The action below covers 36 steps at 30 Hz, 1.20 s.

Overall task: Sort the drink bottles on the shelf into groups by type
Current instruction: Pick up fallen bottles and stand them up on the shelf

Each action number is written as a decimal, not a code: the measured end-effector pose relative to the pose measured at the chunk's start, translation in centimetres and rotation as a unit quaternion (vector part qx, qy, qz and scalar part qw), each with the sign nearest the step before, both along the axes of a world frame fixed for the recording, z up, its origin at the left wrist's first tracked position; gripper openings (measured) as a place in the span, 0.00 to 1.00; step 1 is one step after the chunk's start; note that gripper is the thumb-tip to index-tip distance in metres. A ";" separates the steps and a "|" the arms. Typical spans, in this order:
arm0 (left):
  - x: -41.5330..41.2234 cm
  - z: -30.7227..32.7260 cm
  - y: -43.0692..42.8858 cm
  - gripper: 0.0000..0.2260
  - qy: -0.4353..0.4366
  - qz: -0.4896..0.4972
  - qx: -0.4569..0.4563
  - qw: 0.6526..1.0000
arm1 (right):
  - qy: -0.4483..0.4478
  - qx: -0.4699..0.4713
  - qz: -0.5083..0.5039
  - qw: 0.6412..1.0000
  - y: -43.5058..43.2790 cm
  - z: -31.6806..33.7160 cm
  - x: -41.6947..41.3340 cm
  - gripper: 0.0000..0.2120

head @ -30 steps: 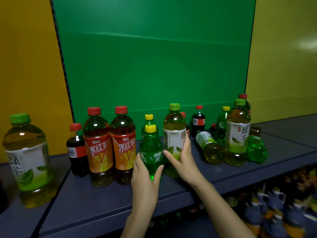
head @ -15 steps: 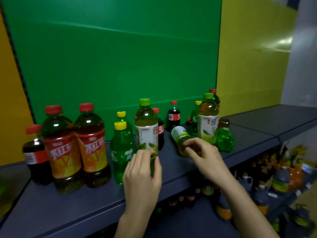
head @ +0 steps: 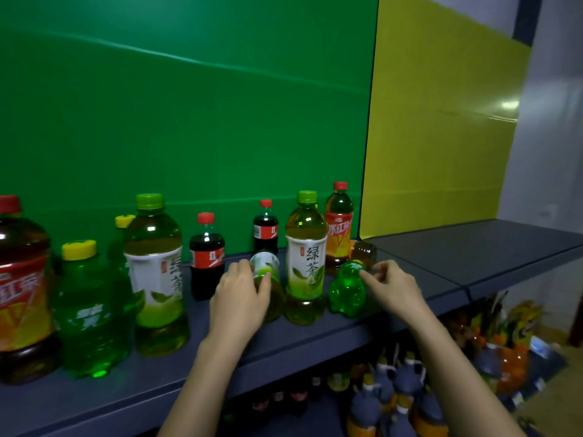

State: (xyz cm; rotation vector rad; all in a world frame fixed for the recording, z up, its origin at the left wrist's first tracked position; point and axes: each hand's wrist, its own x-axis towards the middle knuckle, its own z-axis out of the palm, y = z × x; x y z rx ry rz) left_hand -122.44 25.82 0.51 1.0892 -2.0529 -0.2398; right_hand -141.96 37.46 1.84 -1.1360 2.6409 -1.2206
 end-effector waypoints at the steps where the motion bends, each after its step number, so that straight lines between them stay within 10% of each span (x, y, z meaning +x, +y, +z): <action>1: -0.8 0.2 -0.7 0.18 -0.034 0.023 0.030 0.999 | -0.017 0.024 0.008 1.000 -0.6 0.0 -0.9 0.24; 8: -5.0 2.2 -4.5 0.34 -0.213 0.101 0.232 0.944 | -0.131 0.142 0.073 0.978 -4.3 -0.1 -4.4 0.51; 13: -5.7 2.4 -6.5 0.38 -0.238 0.088 0.305 0.918 | -0.222 0.134 0.104 0.960 -5.6 0.6 -4.7 0.50; 22: -4.9 1.1 -6.2 0.23 -0.130 0.070 0.297 0.943 | -0.193 0.130 0.147 0.961 -5.8 -1.3 -5.9 0.50; 36: -3.8 -1.9 -1.7 0.24 0.180 -0.016 0.084 0.980 | 0.028 -0.142 0.204 0.968 -4.1 -2.6 -3.2 0.40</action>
